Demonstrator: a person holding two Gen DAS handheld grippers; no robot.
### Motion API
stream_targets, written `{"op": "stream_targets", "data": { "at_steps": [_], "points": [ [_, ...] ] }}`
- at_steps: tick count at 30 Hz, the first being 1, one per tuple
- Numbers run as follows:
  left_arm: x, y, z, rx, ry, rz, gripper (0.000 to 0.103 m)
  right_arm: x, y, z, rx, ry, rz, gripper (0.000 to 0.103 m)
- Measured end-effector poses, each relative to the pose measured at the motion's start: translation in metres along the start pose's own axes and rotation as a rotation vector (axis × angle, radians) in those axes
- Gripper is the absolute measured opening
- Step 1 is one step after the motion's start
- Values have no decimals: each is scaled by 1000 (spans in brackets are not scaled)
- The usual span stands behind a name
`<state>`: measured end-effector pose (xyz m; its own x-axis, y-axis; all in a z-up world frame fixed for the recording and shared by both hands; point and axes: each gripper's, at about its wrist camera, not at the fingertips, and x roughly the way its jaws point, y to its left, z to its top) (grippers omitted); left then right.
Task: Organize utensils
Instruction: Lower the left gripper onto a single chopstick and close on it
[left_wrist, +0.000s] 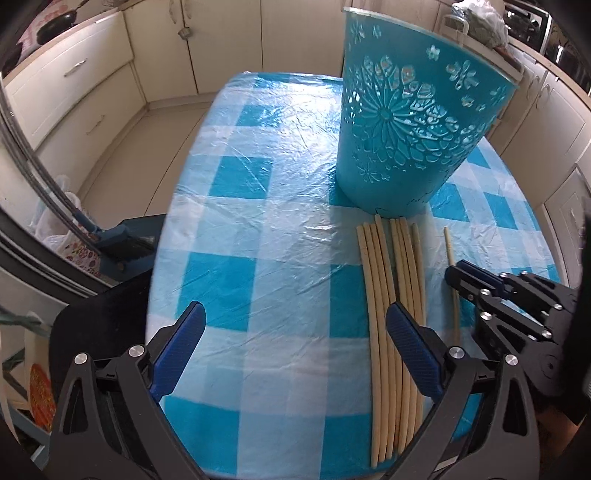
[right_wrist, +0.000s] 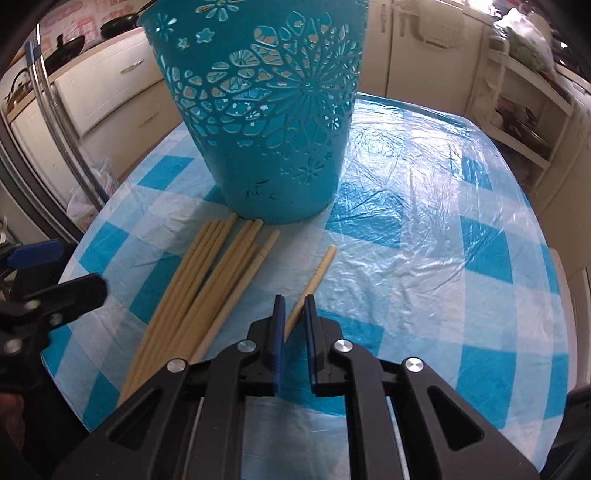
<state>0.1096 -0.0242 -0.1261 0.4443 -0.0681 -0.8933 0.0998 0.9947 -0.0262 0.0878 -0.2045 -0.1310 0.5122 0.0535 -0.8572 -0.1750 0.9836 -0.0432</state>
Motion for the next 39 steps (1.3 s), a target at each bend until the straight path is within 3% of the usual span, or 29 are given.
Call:
{"op": "stream_targets", "data": {
  "at_steps": [7, 13, 23, 33, 36, 38, 39],
  "points": [
    [31, -12, 13, 11, 33, 49, 82, 4, -12, 1, 72, -30, 93, 13],
    [40, -17, 19, 13, 33, 66, 81, 3, -6, -17, 114, -43, 152, 14],
    [37, -23, 17, 25, 37, 49, 80, -1, -6, -21, 113, -53, 158, 20],
    [44, -19, 17, 20, 46, 53, 71, 1, -4, -20, 97, -59, 133, 20],
    [43, -22, 18, 32, 41, 36, 58, 2, -2, -21, 84, -63, 119, 20],
    [41, -26, 18, 50, 38, 23, 43, 2, -2, -20, 86, -66, 120, 20],
    [40, -28, 19, 64, 39, 11, 30, 2, -3, -21, 88, -67, 121, 20]
  ]
}}
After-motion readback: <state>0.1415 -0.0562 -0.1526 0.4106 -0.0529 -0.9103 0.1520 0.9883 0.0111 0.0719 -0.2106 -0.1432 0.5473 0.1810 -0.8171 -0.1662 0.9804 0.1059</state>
